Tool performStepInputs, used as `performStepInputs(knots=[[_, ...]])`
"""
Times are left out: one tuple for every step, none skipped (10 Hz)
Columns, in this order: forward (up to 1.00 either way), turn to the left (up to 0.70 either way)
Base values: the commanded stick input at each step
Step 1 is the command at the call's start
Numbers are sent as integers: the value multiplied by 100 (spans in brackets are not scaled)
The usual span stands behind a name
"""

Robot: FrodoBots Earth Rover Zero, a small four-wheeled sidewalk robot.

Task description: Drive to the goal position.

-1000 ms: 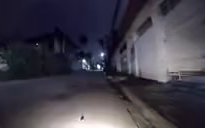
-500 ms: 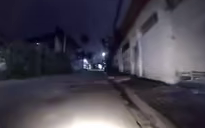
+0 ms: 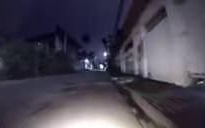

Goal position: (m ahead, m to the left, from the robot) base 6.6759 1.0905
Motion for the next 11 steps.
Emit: performStepInputs(knots=[[70, 0], [70, 0], [70, 0], [70, 0], [70, 0], [70, 0], [70, 0], [70, 0], [70, 0], [70, 0], [70, 0]])
